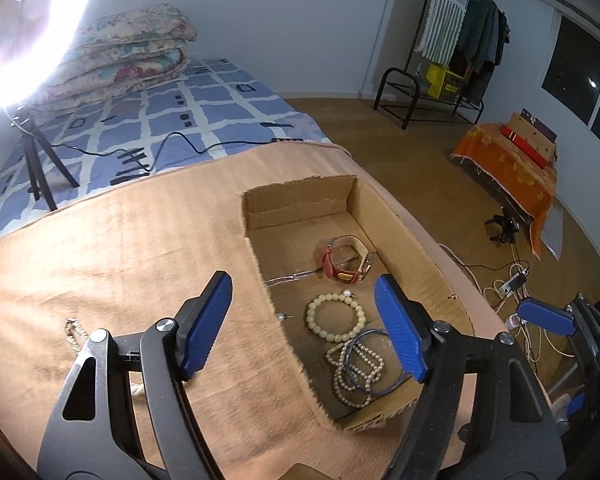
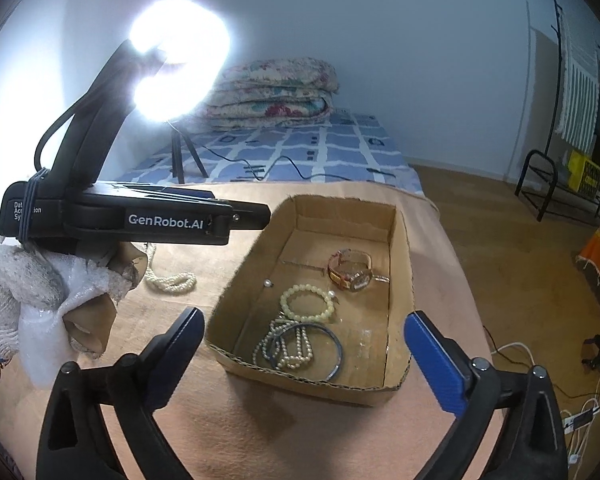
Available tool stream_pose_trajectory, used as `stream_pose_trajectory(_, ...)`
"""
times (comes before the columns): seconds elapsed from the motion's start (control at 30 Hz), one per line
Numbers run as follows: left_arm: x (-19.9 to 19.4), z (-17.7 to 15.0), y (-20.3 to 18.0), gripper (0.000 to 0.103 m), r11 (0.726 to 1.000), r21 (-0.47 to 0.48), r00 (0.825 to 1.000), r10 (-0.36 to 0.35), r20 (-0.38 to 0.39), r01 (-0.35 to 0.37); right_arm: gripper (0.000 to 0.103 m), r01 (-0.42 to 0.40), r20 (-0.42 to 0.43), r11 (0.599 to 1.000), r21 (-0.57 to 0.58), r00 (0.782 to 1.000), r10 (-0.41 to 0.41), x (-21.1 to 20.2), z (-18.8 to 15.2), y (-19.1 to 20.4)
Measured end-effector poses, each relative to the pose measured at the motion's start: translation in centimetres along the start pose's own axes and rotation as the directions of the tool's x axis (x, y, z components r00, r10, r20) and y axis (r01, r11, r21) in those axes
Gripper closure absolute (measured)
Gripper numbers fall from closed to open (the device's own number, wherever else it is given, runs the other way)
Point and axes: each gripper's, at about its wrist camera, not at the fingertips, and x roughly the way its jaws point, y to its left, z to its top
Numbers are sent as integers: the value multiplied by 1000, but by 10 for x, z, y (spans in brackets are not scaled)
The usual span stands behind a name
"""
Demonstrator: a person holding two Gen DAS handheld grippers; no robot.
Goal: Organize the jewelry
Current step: 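Move both tools back over the blanket toward the green pendant and pearl necklace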
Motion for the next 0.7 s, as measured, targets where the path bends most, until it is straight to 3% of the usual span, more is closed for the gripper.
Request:
stream_pose_trajectory(0.47, -83, -14, 56, 27, 999, -22, 994, 45, 96, -43, 0, -39, 47, 999, -29, 998, 41, -15, 12, 34)
stream_pose_trajectory(0.7, -124, -44, 113, 27, 996, -81, 993, 53, 109, -44, 2, -108, 82, 994, -16, 991, 109, -15, 22, 49)
